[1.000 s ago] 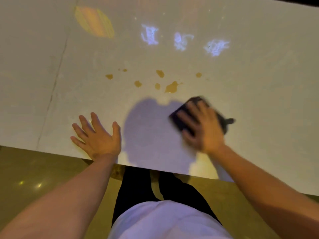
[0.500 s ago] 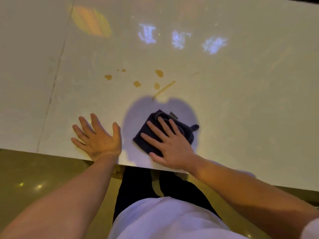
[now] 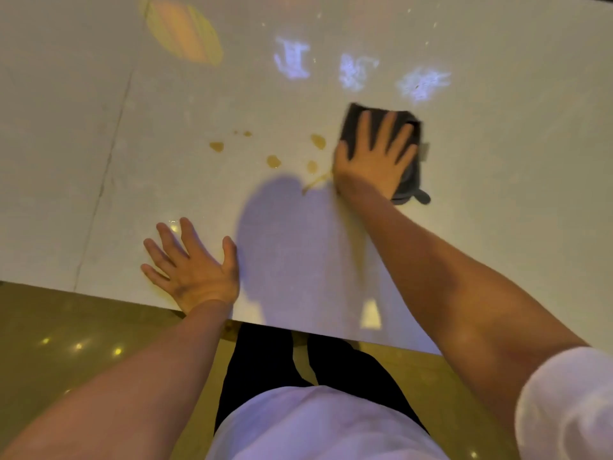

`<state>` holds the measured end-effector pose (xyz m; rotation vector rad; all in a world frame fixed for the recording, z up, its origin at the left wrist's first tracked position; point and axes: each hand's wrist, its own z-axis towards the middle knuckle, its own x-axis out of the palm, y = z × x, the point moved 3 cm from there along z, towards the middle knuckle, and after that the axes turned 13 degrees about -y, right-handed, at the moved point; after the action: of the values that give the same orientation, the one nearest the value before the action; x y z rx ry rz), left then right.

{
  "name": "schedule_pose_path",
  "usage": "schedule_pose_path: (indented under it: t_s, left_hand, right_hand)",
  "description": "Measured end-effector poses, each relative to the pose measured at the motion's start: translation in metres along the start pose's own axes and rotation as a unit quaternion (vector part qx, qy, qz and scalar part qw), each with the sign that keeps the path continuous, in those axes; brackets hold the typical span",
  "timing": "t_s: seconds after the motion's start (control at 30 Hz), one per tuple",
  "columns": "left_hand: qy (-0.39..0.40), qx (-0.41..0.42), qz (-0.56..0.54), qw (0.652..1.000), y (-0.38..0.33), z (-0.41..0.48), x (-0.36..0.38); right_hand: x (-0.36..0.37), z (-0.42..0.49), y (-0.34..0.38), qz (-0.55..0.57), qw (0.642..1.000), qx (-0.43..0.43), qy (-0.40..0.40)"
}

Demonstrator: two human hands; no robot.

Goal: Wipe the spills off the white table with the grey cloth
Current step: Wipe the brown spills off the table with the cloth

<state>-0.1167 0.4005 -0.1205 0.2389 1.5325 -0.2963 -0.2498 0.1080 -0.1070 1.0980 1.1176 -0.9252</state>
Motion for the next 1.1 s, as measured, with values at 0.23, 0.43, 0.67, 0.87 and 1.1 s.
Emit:
schedule_pose_path:
  t_s: [0.23, 0.43, 0.67, 0.87, 1.1]
  left_hand:
    - [-0.005, -0.001, -0.009, 1.0, 0.0, 0.0, -0.003]
    - [-0.01, -0.007, -0.035, 0.999, -0.003, 0.0, -0.005]
    - [-0.031, -0.002, -0.046, 0.998, -0.003, -0.001, -0.005]
    - [-0.03, 0.002, -0.028, 0.999, -0.003, 0.0, -0.002]
    - [-0.034, -0.003, -0.042, 0.999, -0.001, 0.001, -0.001]
  right_hand:
    - [-0.008, 0.043, -0.027, 0.001, 0.965, -0.259, 0.041]
    - [0.006, -0.027, 0.063, 0.053, 0.977, -0.204, 0.036]
    - [-0.004, 0.004, 0.002, 0.05, 0.833, -0.549, 0.045]
    - [0.008, -0.004, 0.069, 0.047, 0.996, -0.07, 0.018]
    - [0.004, -0.03, 0.054, 0.096, 0.753, -0.648, 0.065]
